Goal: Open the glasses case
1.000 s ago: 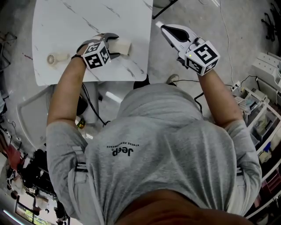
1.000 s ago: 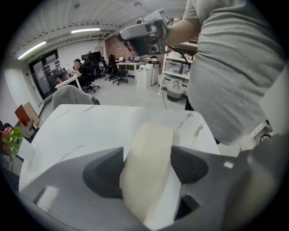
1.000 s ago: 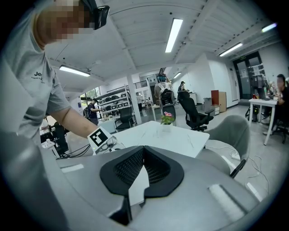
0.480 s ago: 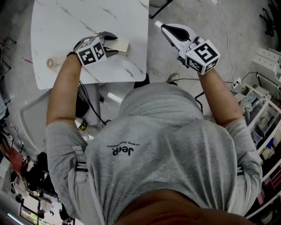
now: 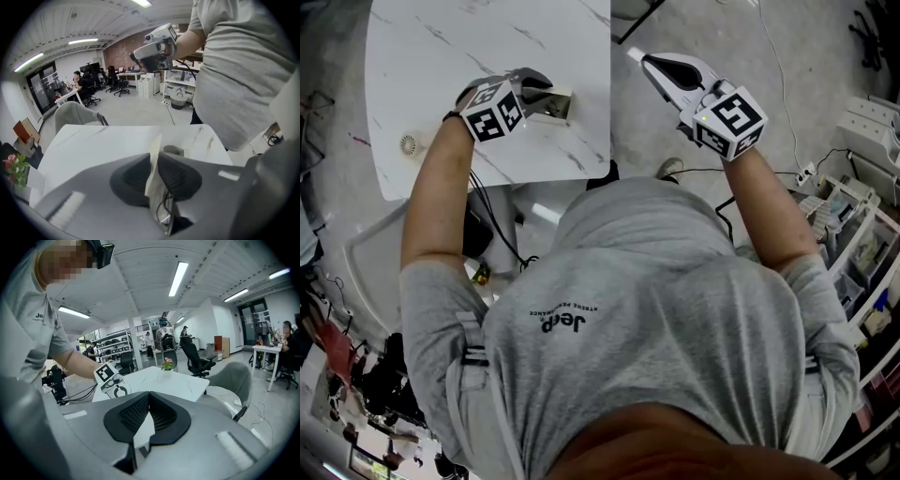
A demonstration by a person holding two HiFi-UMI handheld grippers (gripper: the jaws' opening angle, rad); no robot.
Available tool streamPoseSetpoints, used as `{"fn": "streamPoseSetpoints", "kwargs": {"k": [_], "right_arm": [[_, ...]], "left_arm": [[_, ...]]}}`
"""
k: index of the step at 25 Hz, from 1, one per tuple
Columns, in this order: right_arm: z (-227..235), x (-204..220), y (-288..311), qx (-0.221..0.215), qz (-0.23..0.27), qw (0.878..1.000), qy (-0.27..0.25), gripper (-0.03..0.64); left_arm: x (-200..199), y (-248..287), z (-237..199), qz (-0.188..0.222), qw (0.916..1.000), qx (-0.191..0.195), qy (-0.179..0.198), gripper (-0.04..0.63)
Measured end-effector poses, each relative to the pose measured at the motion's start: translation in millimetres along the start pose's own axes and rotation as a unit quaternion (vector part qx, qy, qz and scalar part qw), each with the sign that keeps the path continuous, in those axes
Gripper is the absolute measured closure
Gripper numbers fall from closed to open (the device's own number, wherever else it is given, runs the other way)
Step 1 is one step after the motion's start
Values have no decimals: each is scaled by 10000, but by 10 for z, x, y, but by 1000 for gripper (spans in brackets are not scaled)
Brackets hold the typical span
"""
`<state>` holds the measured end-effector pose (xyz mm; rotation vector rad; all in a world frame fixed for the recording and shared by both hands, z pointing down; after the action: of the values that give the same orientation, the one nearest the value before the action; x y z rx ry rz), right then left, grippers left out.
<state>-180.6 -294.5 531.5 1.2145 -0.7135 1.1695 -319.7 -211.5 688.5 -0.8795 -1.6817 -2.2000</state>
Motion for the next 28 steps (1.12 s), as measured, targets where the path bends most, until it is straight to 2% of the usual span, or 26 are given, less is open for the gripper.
{"fn": "streamPoseSetpoints", "kwargs": {"k": [11, 17, 24, 28], "right_arm": [[54, -25, -126, 190, -8, 9998, -5, 612], [80, -32, -237, 273, 20, 9996, 16, 612], [79, -23, -304, 330, -2, 9995, 3, 612], [116, -58, -382, 426, 42, 9991, 23, 612]], "left_arm": [[24, 115, -280, -168, 9995, -282, 30, 509], [-18, 159, -279, -216, 9988, -350, 246, 512], [-13, 198, -320, -265, 9984, -399, 284, 512], [-38, 206, -289, -277, 9978, -351, 497, 514]]}}
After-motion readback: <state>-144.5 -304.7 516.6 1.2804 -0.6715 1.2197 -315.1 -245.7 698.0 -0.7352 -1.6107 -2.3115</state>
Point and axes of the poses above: the fingertips, and each gripper's own axes: y forward along the fingers, z to its right, x out of its underside, the point moved 1 cm from there along -y, backward along the fingers, and after that the axes turned 12 degrees about -x, right-handed, at the moved point
